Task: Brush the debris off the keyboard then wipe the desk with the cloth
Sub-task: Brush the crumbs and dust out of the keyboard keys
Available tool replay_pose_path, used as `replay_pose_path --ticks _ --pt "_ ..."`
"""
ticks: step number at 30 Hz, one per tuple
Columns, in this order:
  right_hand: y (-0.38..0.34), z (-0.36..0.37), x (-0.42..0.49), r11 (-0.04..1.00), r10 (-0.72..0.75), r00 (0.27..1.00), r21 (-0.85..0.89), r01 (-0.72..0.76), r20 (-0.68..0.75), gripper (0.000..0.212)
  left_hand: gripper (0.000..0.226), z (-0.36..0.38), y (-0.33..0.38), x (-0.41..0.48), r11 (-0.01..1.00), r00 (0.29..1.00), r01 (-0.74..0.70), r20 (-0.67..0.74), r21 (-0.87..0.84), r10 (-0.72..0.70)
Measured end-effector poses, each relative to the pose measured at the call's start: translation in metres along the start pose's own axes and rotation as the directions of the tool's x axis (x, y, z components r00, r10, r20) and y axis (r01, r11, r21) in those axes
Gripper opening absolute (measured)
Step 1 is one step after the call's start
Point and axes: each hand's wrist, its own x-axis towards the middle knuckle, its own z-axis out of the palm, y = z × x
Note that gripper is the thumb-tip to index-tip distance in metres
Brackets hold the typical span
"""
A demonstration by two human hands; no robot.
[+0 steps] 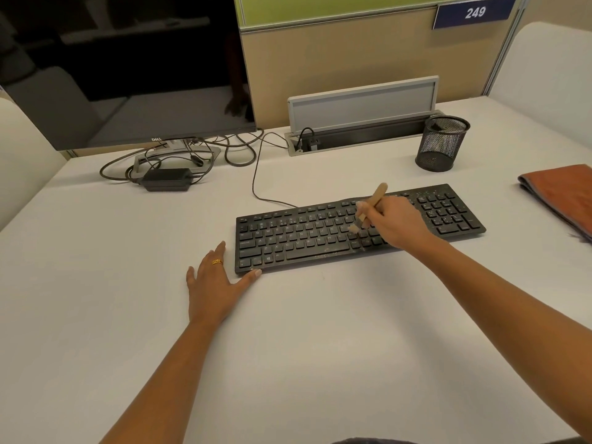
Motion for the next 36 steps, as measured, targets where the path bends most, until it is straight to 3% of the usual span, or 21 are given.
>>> replay_pose_path --ticks 4,9,11,15,18,23,28,32,36 --pt "0.003 -0.004 0.003 0.999 -0.036 0.996 -0.02 0.038 0.087 0.041 0.091 0.0 0.002 0.0 1.0 1.0 -0.004 -0.002 0.003 0.004" --pt "0.005 -0.01 0.001 0.982 -0.133 0.967 0.158 0.1 0.217 0.031 0.092 -0.001 0.001 0.0 1.0 1.0 -0.003 -0.003 0.01 0.003" --pt "0.008 -0.015 0.0 0.99 -0.129 0.958 0.093 0.108 0.258 0.033 0.092 0.0 0.0 0.0 1.0 1.0 -0.002 -0.002 0.011 0.002" --pt "0.009 -0.024 0.005 0.986 -0.108 0.98 -0.111 0.128 0.168 0.042 0.091 0.0 0.0 0.0 1.0 1.0 0.002 -0.004 0.014 -0.002" --pt "0.011 -0.018 0.007 0.996 -0.065 0.997 -0.06 0.068 0.047 0.047 0.091 0.0 0.0 0.0 1.0 1.0 0.005 -0.002 0.006 -0.005" --pt "0.012 -0.009 0.002 0.998 -0.03 0.994 -0.058 0.036 0.1 0.041 0.092 0.0 0.001 0.0 1.0 1.0 0.0 -0.003 0.012 0.0" --pt "0.012 -0.008 0.006 1.0 0.012 1.0 -0.026 -0.012 -0.014 0.039 0.091 0.0 0.002 0.0 1.0 1.0 0.0 -0.003 0.01 0.0" --pt "0.015 -0.002 0.004 0.997 0.002 0.999 -0.079 0.001 0.039 0.044 0.091 0.0 0.003 -0.001 1.0 1.0 -0.001 0.0 0.006 0.001" --pt "0.012 -0.007 0.009 1.0 0.007 1.0 0.001 -0.007 0.022 0.04 0.091 -0.001 0.002 -0.001 1.0 1.0 0.002 -0.003 0.002 -0.002"
